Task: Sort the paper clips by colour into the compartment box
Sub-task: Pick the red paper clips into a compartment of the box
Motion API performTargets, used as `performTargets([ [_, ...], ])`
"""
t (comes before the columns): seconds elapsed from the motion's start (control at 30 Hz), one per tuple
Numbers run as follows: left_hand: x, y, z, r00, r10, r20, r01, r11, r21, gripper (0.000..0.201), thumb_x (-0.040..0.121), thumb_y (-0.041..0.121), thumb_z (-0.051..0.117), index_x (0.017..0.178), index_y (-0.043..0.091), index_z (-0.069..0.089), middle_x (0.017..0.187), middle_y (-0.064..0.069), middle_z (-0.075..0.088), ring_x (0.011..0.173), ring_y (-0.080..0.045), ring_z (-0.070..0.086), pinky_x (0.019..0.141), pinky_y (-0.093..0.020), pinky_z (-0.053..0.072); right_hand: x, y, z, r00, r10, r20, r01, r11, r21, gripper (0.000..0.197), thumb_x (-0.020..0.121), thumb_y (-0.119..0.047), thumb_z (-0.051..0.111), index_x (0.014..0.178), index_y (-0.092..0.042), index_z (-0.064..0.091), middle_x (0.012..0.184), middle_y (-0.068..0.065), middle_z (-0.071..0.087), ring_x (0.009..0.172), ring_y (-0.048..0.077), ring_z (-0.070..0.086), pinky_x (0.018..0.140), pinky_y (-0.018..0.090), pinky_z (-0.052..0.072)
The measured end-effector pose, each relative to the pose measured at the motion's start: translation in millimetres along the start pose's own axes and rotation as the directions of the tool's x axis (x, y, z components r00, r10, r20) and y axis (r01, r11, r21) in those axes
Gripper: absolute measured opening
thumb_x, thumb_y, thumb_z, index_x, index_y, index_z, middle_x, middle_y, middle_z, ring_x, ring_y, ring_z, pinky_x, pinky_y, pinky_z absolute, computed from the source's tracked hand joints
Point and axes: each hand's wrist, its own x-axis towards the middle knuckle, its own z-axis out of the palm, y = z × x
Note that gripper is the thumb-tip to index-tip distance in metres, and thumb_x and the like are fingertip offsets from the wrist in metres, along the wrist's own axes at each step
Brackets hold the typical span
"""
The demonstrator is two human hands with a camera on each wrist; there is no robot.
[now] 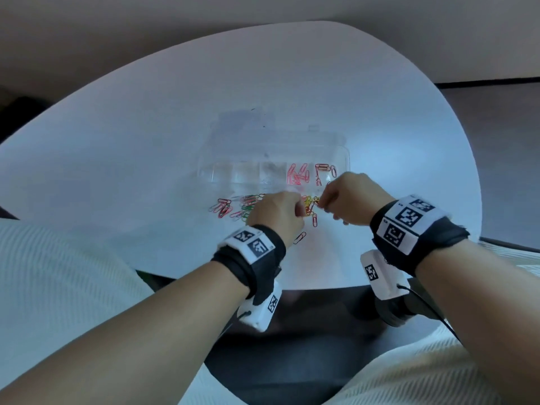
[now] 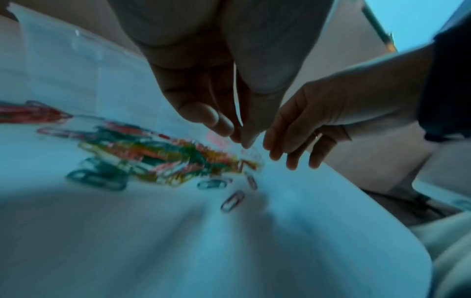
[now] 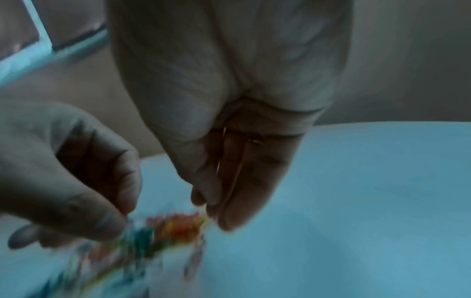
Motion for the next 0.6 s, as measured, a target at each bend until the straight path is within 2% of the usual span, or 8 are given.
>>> performTargets([
  [0.07, -3, -9, 15, 0.994, 0.008, 0.106, -0.015, 0.998, 0.064, 0.008, 0.085, 0.019, 0.064, 0.085, 0.027, 0.065, 0.092, 0.005, 0.067, 0.087, -0.019, 0.063, 0.076, -0.029, 0.051, 1, 5, 14, 1.0, 0.022, -0.019, -0.024, 0.997, -0.068, 0.013, 0.085, -0.015, 0.066, 0.092, -0.021, 0.076, 0.093, 0.0, 0.07, 0.08, 0.017, 0.065, 0.076, 0.03, 0.056],
  [0.13, -4, -15, 28, 0.986, 0.032, 0.164, -0.052, 0.992, 0.119, 0.01, 0.086, 0.025, 0.065, 0.096, 0.024, 0.067, 0.098, 0.001, 0.067, 0.092, -0.022, 0.062, 0.078, -0.029, 0.049, 1, 9, 29, 0.994, 0.045, -0.096, -0.053, 0.996, -0.074, 0.018, 0.081, -0.029, 0.073, 0.096, -0.02, 0.075, 0.095, 0.004, 0.071, 0.085, 0.021, 0.065, 0.075, 0.029, 0.054],
  [0.2, -5, -16, 37, 0.977, 0.075, 0.2, -0.111, 0.977, 0.18, 0.017, 0.088, 0.027, 0.064, 0.101, 0.017, 0.067, 0.097, -0.004, 0.067, 0.093, -0.025, 0.062, 0.076, -0.03, 0.046, 0, 11, 41, 0.988, 0.057, -0.144, -0.07, 0.994, -0.088, 0.021, 0.079, -0.035, 0.073, 0.093, -0.02, 0.074, 0.092, 0.006, 0.071, 0.084, 0.025, 0.065, 0.075, 0.032, 0.054],
  [0.3, -4, -15, 43, 0.963, 0.135, 0.235, -0.197, 0.944, 0.265, 0.017, 0.091, 0.022, 0.059, 0.096, 0.008, 0.067, 0.091, -0.01, 0.064, 0.09, -0.03, 0.062, 0.075, -0.034, 0.048, 0, 12, 50, 0.985, 0.019, -0.169, -0.045, 0.987, -0.152, 0.013, 0.084, -0.029, 0.064, 0.088, -0.023, 0.074, 0.088, 0.008, 0.07, 0.079, 0.028, 0.063, 0.067, 0.03, 0.051],
  [0.37, -4, -16, 46, 0.954, 0.151, 0.258, -0.229, 0.924, 0.307, 0.015, 0.092, 0.017, 0.055, 0.092, 0.006, 0.065, 0.088, -0.013, 0.063, 0.088, -0.033, 0.061, 0.076, -0.036, 0.051, 3, 13, 51, 0.99, 0.013, -0.139, -0.036, 0.986, -0.161, 0.015, 0.086, -0.022, 0.058, 0.088, -0.02, 0.073, 0.086, 0.009, 0.069, 0.076, 0.029, 0.061, 0.063, 0.028, 0.046],
  [0.47, -7, -18, 49, 0.949, 0.163, 0.269, -0.255, 0.9, 0.355, 0.014, 0.091, 0.008, 0.05, 0.092, 0.005, 0.064, 0.087, -0.014, 0.061, 0.085, -0.034, 0.059, 0.074, -0.038, 0.052, 8, 19, 51, 0.997, 0.004, -0.077, -0.014, 0.992, -0.128, 0.016, 0.092, -0.017, 0.053, 0.094, -0.014, 0.068, 0.096, 0.01, 0.068, 0.087, 0.028, 0.062, 0.073, 0.032, 0.049],
  [0.53, -9, -20, 49, 0.952, 0.16, 0.26, -0.246, 0.906, 0.344, 0.016, 0.09, 0.007, 0.049, 0.093, 0.004, 0.064, 0.086, -0.013, 0.059, 0.084, -0.033, 0.059, 0.072, -0.038, 0.05, 9, 25, 49, 0.994, 0.016, -0.107, -0.025, 0.996, -0.086, 0.015, 0.094, -0.014, 0.048, 0.1, -0.011, 0.061, 0.1, 0.011, 0.067, 0.092, 0.03, 0.061, 0.077, 0.034, 0.049],
  [0.6, -9, -23, 47, 0.959, 0.157, 0.234, -0.224, 0.93, 0.291, 0.02, 0.089, 0.01, 0.049, 0.098, 0.005, 0.067, 0.092, -0.012, 0.061, 0.088, -0.032, 0.059, 0.075, -0.038, 0.051, 9, 31, 47, 0.987, 0.029, -0.161, -0.036, 0.999, -0.04, 0.016, 0.093, -0.008, 0.042, 0.102, -0.011, 0.055, 0.098, 0.012, 0.067, 0.089, 0.031, 0.062, 0.077, 0.037, 0.051],
])
